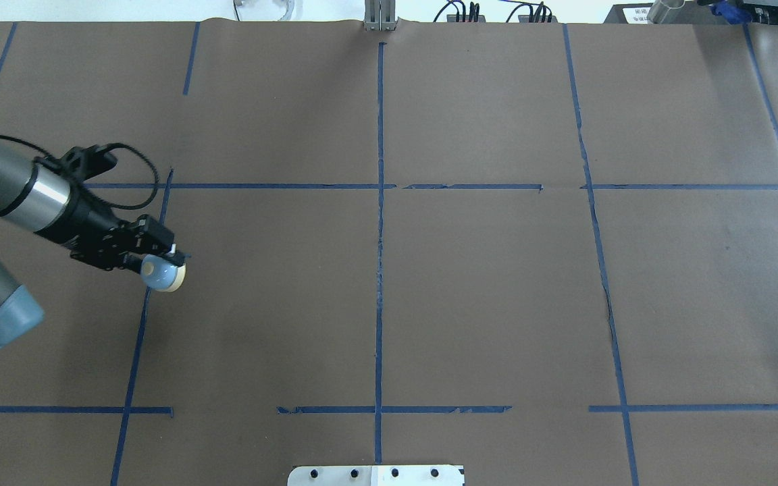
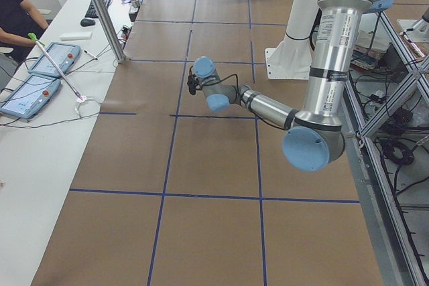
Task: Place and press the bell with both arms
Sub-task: 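Carry the blue-and-white bell in the left gripper toward the table centre, then lower the bell onto the tape crossing with the left gripper and release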
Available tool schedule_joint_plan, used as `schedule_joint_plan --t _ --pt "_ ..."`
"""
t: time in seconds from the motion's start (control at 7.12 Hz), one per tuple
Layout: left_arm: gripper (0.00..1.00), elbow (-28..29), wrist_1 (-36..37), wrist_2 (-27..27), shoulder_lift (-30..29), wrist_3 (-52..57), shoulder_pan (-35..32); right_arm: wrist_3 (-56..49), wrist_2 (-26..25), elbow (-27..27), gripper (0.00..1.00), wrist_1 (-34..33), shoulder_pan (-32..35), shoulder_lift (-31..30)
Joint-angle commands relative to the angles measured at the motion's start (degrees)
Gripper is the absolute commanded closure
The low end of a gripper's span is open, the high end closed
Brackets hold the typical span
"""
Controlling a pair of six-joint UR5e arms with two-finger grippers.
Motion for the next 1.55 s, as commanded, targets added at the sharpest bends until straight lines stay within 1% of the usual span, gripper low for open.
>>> schedule_joint_plan --t 0.0,0.14,0.28,0.42,0.7,0.84,0.98,1.26,1.4 --pt "1.0 7.3 10.5 4.6 -15.4 -0.3 2.8 0.0 0.0 -0.7 0.0 0.0 -0.5 0.3" --pt "1.0 12.2 10.6 4.8 -19.4 -0.1 3.0 0.0 0.0 -0.8 0.0 0.0 -0.6 0.4" --pt "1.0 19.3 11.3 7.4 -26.3 -0.5 3.5 0.0 0.0 -0.9 0.0 0.0 -0.7 0.4" --pt "1.0 28.0 13.0 10.6 -34.8 -3.7 5.9 0.1 0.0 -0.9 0.0 0.0 -0.8 0.4" --pt "1.0 37.4 13.2 15.2 -42.5 -3.9 8.8 0.1 0.0 -0.9 0.0 0.0 -1.0 0.3" --pt "1.0 43.4 13.2 16.3 -46.9 -4.0 9.4 0.1 0.0 -0.8 0.0 0.0 -1.1 0.4" --pt "1.0 44.7 13.2 16.5 -47.9 -3.9 9.5 0.1 0.0 -0.8 0.0 0.0 -1.1 0.4" --pt "0.96 44.8 13.4 20.2 -48.0 -4.4 10.9 0.1 0.0 -0.9 0.0 0.0 -1.5 1.2" --pt "0.93 44.5 15.6 20.3 -48.2 -4.5 10.9 0.1 0.0 -0.9 0.0 0.0 -1.5 1.2"
